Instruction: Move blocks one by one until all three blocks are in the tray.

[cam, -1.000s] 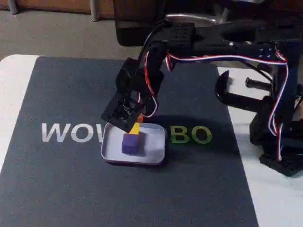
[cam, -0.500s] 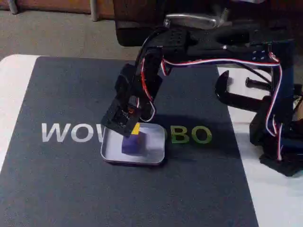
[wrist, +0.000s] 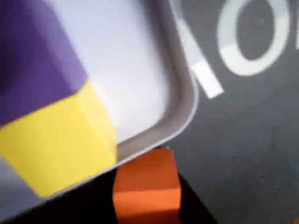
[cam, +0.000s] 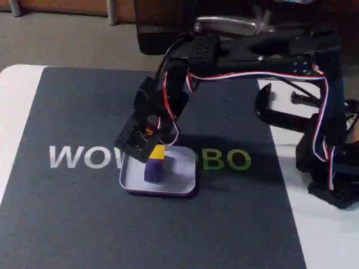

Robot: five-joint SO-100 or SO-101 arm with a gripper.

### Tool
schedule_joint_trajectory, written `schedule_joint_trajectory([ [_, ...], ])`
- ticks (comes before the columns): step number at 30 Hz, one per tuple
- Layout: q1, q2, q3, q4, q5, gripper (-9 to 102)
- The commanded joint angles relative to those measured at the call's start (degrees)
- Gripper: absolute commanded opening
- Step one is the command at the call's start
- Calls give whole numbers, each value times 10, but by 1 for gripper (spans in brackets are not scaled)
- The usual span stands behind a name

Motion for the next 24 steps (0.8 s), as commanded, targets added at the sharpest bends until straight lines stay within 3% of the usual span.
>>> schedule_joint_trajectory([
  [1, -22, 40, -37, 30, 61, -8],
  [8, -92, 43, -222, 240, 260, -8],
  [12, -115, 45, -267, 258, 337, -8],
  [24, -121, 33, -262, 255, 375, -8],
])
